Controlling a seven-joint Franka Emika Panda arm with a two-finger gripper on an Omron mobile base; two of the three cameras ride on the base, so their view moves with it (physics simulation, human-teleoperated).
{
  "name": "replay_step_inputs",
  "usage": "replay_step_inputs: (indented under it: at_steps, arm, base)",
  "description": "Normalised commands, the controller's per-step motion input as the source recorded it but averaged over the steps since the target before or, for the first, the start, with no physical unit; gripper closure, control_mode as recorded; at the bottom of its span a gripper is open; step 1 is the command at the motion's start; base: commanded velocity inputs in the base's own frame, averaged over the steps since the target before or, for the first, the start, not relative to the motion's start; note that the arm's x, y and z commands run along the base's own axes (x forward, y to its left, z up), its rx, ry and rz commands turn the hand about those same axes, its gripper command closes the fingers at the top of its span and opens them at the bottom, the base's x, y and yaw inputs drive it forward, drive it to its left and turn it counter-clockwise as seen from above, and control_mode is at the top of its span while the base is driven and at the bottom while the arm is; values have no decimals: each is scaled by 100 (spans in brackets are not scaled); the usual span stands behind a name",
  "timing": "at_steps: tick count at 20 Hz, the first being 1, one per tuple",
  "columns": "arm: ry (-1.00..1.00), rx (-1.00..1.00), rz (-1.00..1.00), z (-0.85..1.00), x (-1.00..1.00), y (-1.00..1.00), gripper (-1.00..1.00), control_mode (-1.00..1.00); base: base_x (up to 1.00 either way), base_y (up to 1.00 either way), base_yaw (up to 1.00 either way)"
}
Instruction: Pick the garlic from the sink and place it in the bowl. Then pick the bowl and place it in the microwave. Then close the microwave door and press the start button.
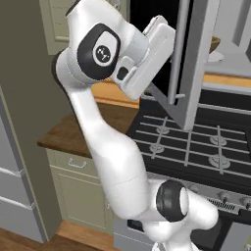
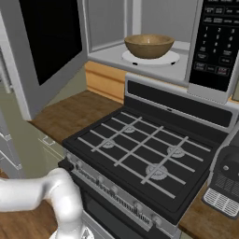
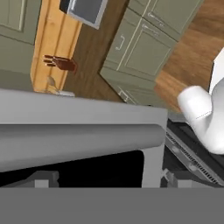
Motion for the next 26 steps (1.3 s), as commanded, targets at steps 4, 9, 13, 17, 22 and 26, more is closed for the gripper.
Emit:
replay_step_inputs:
  at_steps: [4, 9, 13, 17, 22, 26]
  arm:
    - [-26, 0, 0, -44, 5, -100, -100, -100]
    - [-31, -2, 0, -51, 19, -100, -100, -100]
    - [-18, -9, 0, -25, 55, -81, -100, -100]
    - [-2, -8, 0, -16, 63, -68, -100, -100]
    - [0, -12, 0, -1, 94, -19, -100, -100]
    - [0, -7, 5, 0, 66, -22, -100, -100]
  base:
    - [0, 0, 0]
    - [0, 0, 0]
    - [0, 0, 0]
    - [0, 0, 0]
    - [0, 0, 0]
    - [0, 0, 0]
